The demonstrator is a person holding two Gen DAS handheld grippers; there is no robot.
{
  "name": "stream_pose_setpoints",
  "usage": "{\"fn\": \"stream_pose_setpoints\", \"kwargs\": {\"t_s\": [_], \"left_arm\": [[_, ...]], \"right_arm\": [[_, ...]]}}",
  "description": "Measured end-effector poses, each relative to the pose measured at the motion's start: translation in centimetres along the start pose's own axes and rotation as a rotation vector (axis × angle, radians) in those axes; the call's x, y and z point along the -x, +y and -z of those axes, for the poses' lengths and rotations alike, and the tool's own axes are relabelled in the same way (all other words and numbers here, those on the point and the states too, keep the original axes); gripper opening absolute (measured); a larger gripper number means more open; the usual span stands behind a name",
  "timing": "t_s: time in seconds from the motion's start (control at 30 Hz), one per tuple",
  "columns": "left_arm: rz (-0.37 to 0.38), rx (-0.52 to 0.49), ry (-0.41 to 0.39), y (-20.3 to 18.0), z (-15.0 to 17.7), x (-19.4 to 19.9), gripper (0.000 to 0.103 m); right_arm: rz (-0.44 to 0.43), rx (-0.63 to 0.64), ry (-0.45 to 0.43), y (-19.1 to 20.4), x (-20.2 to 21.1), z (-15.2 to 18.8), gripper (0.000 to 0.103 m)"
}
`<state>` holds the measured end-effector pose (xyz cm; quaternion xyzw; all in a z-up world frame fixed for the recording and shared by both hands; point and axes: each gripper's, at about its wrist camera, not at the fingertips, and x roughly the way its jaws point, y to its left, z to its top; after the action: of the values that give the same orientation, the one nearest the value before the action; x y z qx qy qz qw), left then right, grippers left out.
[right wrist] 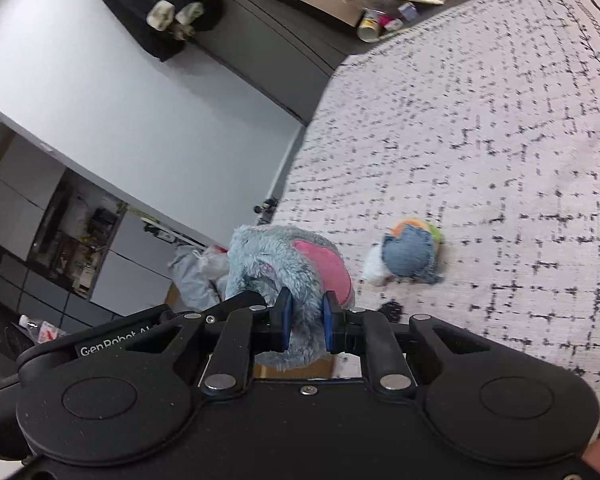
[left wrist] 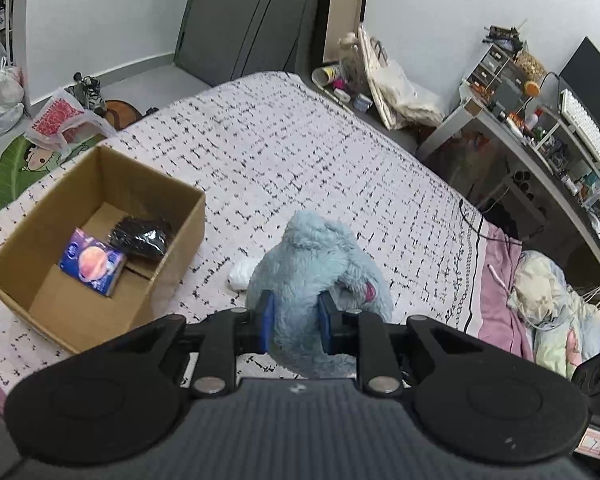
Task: Organize soft objects
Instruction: 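Carry the blue plush with the left gripper and drop it into the box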
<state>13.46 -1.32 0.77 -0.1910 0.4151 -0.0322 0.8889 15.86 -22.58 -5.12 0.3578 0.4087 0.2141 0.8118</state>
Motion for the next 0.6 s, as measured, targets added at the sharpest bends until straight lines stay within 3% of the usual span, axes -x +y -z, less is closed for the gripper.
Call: {"fn": "stream_pose_setpoints", "kwargs": {"t_s": [0.6], "left_arm": [[0.009, 0.026, -0.098, 3.1, -2.3, 3.4, 0.02]], "right_arm": [[-0.102, 0.08, -0.046, 4.3, -2.3, -0.3, 0.016]]}}
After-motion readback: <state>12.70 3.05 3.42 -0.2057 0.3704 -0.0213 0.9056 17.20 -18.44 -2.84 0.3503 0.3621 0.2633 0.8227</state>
